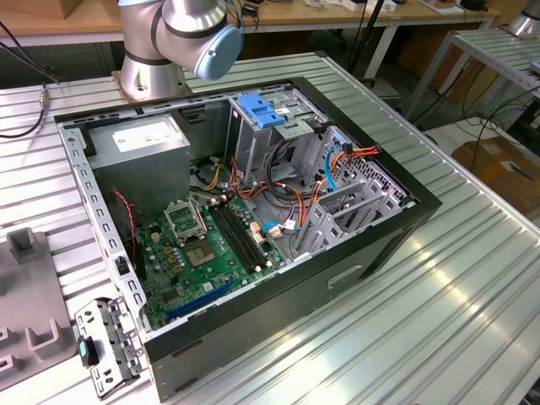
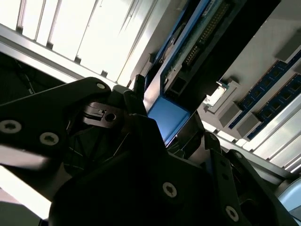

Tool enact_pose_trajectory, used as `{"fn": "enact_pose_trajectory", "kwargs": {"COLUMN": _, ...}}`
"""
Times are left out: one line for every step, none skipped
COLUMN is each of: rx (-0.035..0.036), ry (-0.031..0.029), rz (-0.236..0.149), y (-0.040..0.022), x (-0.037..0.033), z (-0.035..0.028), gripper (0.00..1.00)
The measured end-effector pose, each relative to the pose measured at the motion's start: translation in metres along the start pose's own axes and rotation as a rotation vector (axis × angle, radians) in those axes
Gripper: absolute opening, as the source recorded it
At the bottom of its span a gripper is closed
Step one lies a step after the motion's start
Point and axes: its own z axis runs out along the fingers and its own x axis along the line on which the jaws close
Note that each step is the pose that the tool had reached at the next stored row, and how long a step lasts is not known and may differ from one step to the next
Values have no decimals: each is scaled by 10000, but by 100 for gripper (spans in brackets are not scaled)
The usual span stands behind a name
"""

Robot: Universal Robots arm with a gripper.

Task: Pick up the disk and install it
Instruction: 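Pick up the disk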

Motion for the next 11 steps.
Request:
{"fn": "enact_pose_trajectory", "kwargs": {"rx": 0, "ry": 0, "rz": -1, "y": 1, "x": 0, "z": 0, "gripper": 54}}
{"fn": "enact_pose_trajectory", "kwargs": {"rx": 0, "ry": 0, "rz": 0, "y": 4, "x": 0, "z": 0, "gripper": 54}}
{"fn": "enact_pose_trajectory", "kwargs": {"rx": 0, "ry": 0, "rz": 0, "y": 5, "x": 0, "z": 0, "gripper": 52}}
{"fn": "enact_pose_trajectory", "kwargs": {"rx": 0, "ry": 1, "rz": 0, "y": 6, "x": 0, "z": 0, "gripper": 46}}
{"fn": "enact_pose_trajectory", "kwargs": {"rx": 0, "ry": 0, "rz": 0, "y": 7, "x": 0, "z": 0, "gripper": 46}}
{"fn": "enact_pose_trajectory", "kwargs": {"rx": 0, "ry": 0, "rz": -1, "y": 9, "x": 0, "z": 0, "gripper": 39}}
{"fn": "enact_pose_trajectory", "kwargs": {"rx": 0, "ry": 0, "rz": 0, "y": 11, "x": 1, "z": 0, "gripper": 39}}
{"fn": "enact_pose_trajectory", "kwargs": {"rx": -2, "ry": 1, "rz": 0, "y": 14, "x": 1, "z": -1, "gripper": 39}}
{"fn": "enact_pose_trajectory", "kwargs": {"rx": 0, "ry": 0, "rz": 0, "y": 16, "x": 0, "z": 0, "gripper": 38}}
{"fn": "enact_pose_trajectory", "kwargs": {"rx": 0, "ry": 0, "rz": 0, "y": 17, "x": 1, "z": 0, "gripper": 38}}
{"fn": "enact_pose_trajectory", "kwargs": {"rx": 1, "ry": 0, "rz": 0, "y": 19, "x": 0, "z": 0, "gripper": 37}}
